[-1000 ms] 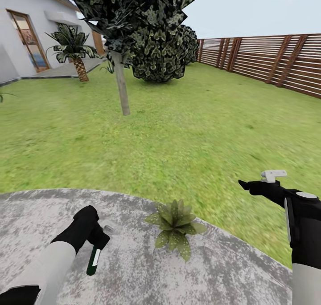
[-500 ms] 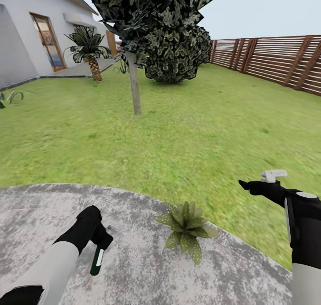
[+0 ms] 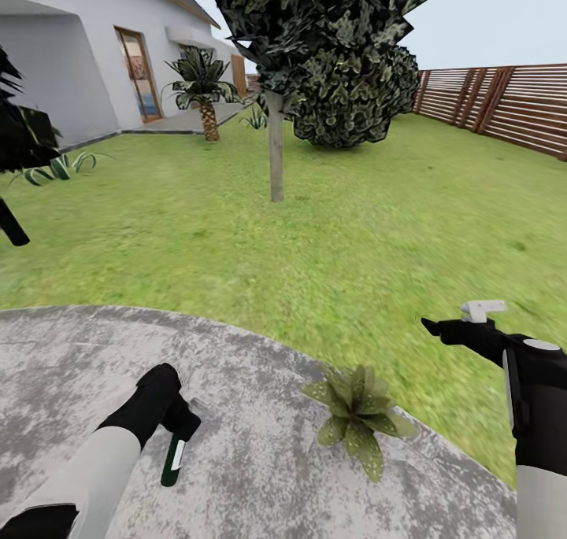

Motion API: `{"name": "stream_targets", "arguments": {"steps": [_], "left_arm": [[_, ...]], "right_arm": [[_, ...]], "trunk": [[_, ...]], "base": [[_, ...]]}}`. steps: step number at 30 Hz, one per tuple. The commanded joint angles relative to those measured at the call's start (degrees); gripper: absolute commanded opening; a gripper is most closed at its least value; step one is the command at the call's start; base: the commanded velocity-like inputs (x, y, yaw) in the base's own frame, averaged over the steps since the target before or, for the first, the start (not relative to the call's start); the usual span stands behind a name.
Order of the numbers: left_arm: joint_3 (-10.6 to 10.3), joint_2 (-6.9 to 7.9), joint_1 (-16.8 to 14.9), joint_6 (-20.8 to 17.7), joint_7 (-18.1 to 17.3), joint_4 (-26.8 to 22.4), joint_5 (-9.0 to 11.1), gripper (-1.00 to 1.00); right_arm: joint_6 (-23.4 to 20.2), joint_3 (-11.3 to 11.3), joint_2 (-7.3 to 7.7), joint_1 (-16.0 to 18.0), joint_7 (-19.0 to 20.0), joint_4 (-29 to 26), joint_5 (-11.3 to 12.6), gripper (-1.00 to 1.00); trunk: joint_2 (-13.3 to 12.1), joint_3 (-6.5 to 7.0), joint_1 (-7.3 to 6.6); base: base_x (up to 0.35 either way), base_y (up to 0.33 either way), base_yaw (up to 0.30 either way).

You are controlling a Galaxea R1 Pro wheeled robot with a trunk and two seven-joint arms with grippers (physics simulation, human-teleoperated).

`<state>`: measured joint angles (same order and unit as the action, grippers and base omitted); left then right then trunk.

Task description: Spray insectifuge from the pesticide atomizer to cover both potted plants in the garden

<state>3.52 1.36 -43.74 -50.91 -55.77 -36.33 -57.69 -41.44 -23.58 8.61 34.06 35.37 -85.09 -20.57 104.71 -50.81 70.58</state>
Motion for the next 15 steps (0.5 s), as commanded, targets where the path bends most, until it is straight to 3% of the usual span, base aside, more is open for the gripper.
{"name": "stream_targets", "arguments": {"steps": [1, 15], "left_arm": [[0.21, -0.04, -0.03, -0.17, -0.57, -0.06, -0.55, -1.00], [0.19, -0.70, -0.03, -0.21, -0.53, -0.06, -0.57, -1.00]], "right_arm": [[-0.13, -0.07, 0.00, 0.04, 0.58, -0.08, -0.59, 1.00], [-0.13, -0.13, 0.00, 0.04, 0.58, -0.08, -0.56, 1.00]], "trunk": [[0.02, -0.05, 0.01], [0.02, -0.05, 0.01]], "base": [[0.144, 0.151, 0.286], [0.213, 0.206, 0.286]]}}
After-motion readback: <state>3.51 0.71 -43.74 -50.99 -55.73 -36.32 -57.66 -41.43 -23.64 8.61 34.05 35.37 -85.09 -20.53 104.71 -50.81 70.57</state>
